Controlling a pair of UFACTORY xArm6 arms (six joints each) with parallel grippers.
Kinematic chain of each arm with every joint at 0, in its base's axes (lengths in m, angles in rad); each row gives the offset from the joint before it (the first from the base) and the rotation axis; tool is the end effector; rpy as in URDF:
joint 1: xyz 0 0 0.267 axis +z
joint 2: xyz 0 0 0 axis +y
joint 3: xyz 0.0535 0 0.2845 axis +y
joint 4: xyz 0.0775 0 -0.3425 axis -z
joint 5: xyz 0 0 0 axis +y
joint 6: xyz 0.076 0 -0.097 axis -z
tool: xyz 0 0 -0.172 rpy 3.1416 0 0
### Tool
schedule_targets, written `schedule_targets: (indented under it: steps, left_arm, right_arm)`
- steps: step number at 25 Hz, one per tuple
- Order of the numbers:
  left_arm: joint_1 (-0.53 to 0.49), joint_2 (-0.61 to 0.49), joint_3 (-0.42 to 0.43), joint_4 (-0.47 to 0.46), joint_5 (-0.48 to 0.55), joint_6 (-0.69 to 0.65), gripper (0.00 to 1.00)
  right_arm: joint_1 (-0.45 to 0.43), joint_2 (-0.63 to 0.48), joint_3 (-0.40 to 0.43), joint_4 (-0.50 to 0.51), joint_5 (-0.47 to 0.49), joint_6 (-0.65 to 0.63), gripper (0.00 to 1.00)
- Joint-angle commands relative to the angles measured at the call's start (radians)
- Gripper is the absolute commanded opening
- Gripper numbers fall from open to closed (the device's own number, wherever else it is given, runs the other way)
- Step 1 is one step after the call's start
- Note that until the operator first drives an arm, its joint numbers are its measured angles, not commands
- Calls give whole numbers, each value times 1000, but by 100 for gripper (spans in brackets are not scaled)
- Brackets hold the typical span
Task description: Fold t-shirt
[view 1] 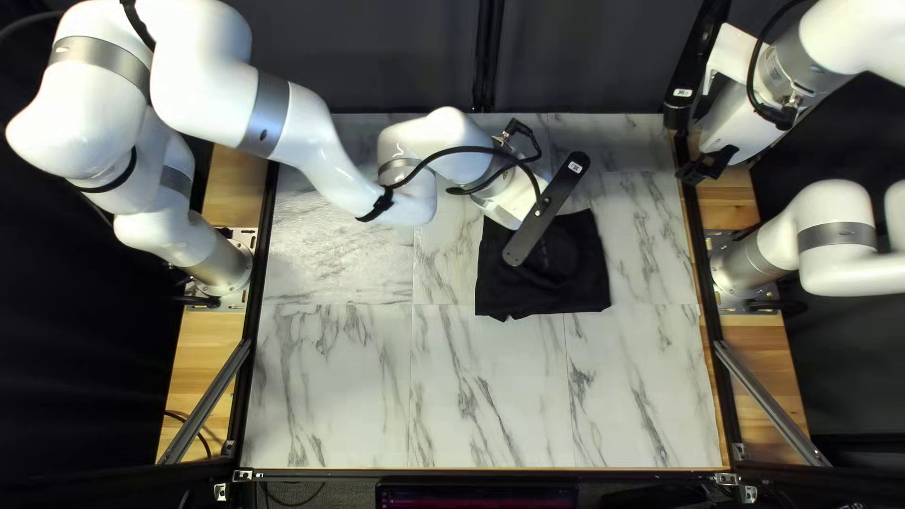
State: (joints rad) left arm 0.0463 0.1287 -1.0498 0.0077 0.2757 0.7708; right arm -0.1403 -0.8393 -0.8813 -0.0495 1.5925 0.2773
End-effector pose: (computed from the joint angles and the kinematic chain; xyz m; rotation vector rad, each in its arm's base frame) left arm 0.6310 0.0292 0.2276 -2.5764 0.9863 -0.8440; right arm 0.2564 -0.0497 0.3678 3.0259 -0.6479 0.2032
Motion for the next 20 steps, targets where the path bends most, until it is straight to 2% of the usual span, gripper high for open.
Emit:
schedule_targets:
  steps: [1,7,15,20]
  left_arm:
    - [-3,-10,-1,34,-9,-35,0]
    - [-7,35,-37,30,-28,-39,0]
    - [-12,136,-134,-102,-38,81,0]
    - [13,270,-250,-261,-54,229,0]
  right_arm:
    - [0,0,0,0,0,0,100]
    - [0,0,0,0,0,0,100]
    - [0,0,0,0,0,0,100]
    - [0,0,0,0,0,0,100]
